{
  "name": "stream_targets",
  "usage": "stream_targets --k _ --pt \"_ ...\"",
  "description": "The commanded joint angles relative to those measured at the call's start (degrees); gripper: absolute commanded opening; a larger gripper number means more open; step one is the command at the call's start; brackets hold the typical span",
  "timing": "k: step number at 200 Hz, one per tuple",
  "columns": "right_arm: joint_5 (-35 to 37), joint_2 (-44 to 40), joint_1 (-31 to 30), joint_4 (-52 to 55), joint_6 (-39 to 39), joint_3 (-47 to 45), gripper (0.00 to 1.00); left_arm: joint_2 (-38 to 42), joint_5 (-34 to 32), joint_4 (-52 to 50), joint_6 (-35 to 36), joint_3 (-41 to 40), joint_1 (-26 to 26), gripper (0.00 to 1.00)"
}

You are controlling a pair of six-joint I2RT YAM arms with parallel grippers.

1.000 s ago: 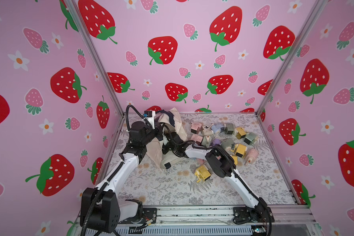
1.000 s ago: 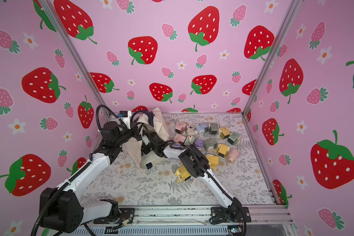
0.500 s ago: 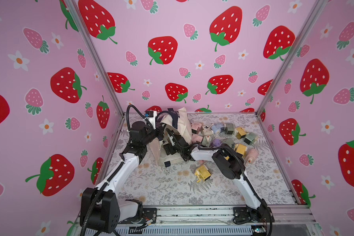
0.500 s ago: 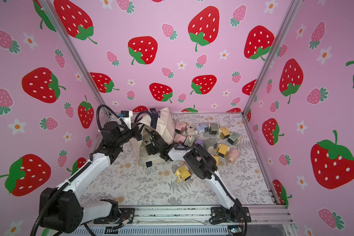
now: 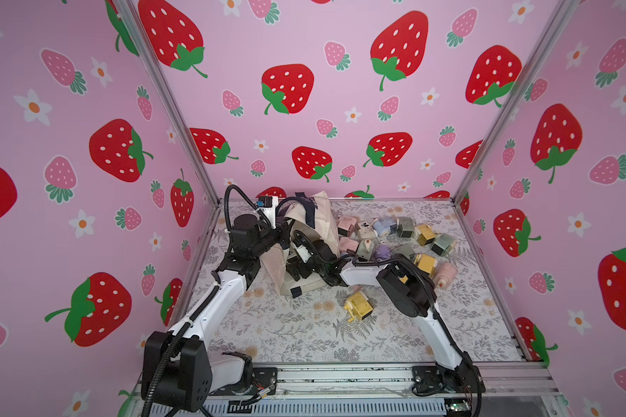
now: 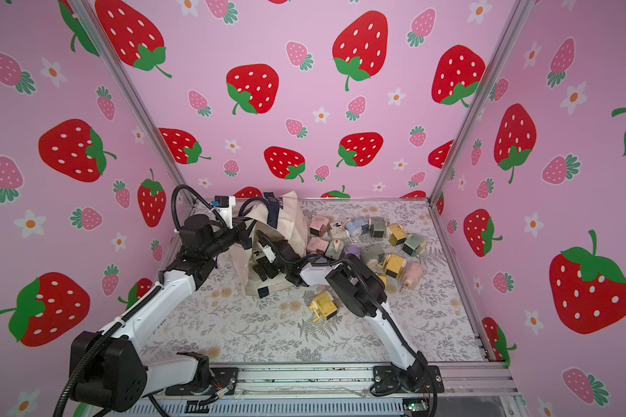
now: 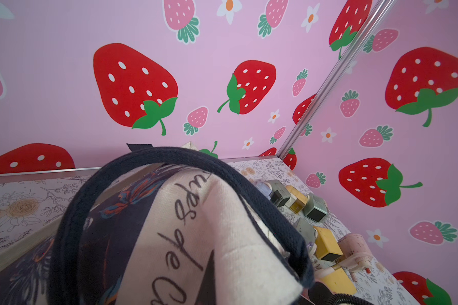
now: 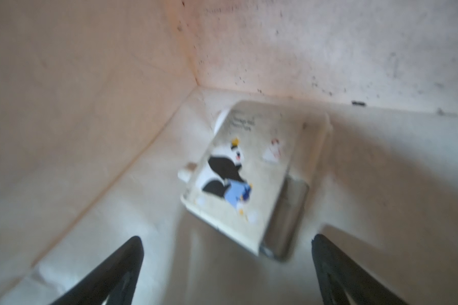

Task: Take out the pencil sharpeners from the tote bags
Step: Pick up the pencil sharpener from the canvas bag.

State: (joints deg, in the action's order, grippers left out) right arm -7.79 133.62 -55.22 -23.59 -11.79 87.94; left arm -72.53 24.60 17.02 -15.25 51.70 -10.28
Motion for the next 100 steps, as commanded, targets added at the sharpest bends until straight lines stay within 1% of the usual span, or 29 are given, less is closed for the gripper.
stream_targets --k 1,23,47,77,100 --pt "-0.5 3.2 0.5 0.1 -2.2 4.5 0.99 0.3 2.0 3.6 0.4 3.3 -0.2 0.00" --pt "-1.0 6.7 0.3 4.2 -4.4 10.4 0.99 0.3 1.9 3.6 0.5 3.3 -0.2 0.00" --pt "2.3 9.7 -0.2 10.8 -3.7 15.6 0.99 0.3 1.9 3.5 0.6 3.4 -0.2 0.00" --pt "8.1 8.3 -0.3 11.3 -2.3 13.2 1.00 0.1 1.9 3.5 0.6 3.5 -0.2 0.00" --pt "10.3 6.0 -0.3 8.9 -1.4 9.7 0.96 -0.1 2.0 3.4 0.6 3.6 -0.2 0.00"
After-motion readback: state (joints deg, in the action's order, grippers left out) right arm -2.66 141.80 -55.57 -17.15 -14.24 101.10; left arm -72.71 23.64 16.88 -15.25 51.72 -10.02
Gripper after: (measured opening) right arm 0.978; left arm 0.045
